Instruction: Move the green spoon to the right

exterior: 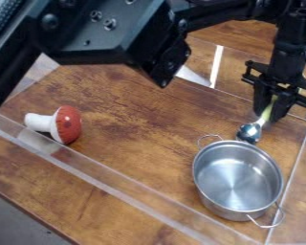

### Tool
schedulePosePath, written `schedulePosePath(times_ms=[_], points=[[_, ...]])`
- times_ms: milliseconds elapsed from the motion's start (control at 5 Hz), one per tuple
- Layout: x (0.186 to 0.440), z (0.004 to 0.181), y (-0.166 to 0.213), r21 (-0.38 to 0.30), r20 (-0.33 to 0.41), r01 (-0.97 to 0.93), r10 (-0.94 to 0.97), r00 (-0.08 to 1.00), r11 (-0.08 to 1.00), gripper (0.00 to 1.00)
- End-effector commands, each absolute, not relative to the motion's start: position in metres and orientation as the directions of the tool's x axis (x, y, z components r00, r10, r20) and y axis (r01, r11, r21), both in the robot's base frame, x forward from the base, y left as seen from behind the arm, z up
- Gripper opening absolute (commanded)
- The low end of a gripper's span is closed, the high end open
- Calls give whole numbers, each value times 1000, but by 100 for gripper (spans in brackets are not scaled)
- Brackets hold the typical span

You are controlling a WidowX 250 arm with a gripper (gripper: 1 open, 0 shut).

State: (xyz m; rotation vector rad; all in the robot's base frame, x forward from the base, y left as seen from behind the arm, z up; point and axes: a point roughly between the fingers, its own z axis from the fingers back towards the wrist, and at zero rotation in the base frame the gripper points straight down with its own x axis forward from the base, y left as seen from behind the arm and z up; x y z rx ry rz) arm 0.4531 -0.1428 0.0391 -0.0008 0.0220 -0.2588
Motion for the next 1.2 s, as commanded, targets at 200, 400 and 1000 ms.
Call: schedulePosePath(times_ms=[200, 400, 1000], points=[[450, 32, -140, 22, -34, 123, -122, 992, 992, 0], [449, 28, -138, 29, -50, 66, -64, 997, 997, 0], [449, 20, -127, 37, -89, 168, -164, 982, 985, 0]])
